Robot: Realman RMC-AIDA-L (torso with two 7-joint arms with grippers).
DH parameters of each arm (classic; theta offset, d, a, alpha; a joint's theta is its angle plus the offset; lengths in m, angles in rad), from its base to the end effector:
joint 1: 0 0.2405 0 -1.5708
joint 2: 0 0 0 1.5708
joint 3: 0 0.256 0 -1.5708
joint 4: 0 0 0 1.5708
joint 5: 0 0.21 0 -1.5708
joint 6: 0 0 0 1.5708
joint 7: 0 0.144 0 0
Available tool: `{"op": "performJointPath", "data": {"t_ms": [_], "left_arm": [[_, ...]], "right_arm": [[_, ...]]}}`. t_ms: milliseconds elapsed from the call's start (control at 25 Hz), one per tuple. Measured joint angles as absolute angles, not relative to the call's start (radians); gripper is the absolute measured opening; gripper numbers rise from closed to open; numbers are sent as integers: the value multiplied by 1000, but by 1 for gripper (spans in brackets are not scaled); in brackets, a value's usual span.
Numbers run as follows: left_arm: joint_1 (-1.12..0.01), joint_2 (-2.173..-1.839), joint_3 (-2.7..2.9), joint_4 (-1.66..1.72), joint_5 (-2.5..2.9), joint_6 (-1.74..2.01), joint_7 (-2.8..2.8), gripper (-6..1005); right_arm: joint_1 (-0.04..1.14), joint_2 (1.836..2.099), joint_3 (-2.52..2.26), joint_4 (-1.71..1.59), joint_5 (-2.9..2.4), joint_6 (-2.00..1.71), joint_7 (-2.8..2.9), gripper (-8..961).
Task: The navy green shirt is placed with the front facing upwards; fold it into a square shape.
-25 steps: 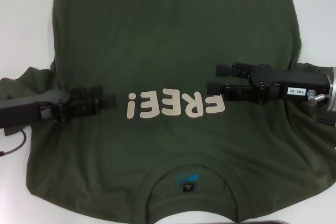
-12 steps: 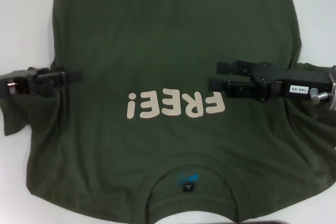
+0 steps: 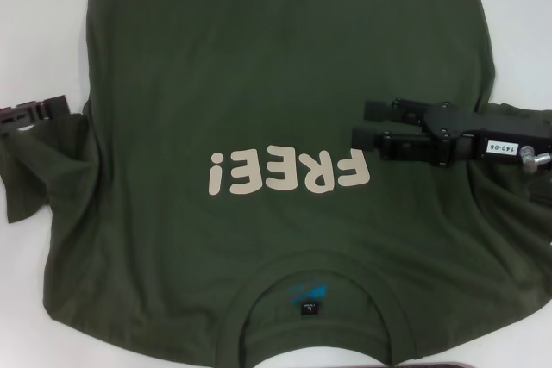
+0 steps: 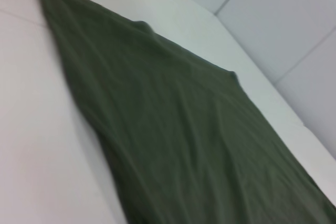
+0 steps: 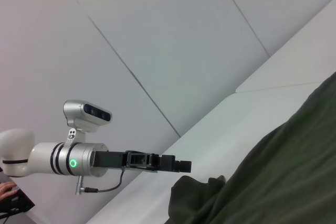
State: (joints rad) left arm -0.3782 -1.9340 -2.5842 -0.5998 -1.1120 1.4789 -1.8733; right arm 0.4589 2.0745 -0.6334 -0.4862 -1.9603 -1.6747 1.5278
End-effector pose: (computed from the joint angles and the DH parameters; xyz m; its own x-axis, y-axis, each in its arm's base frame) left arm -0.3571 0.3012 0.0662 0.3322 0.7348 0.5913 0.9258 -0.3738 -0.0557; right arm 0.2789 0.2853 -0.0169 0.5303 -0.6026 -0.5963 -0.6611 -0.7343 0.1541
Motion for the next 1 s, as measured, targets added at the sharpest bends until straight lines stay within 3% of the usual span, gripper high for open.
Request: {"op": "performJointPath", "data": {"t_ms": [760, 1000], "left_arm": [[-377, -1928, -2573, -609, -1106, 1347, -1878, 882], [-377, -1932, -2575, -610, -1085, 1339, -1879, 823]], "right_arm": [[442, 2058, -619, -488, -1960, -1700, 1535, 926], [440, 2054, -608, -489, -1960, -1706, 1543, 926]]}}
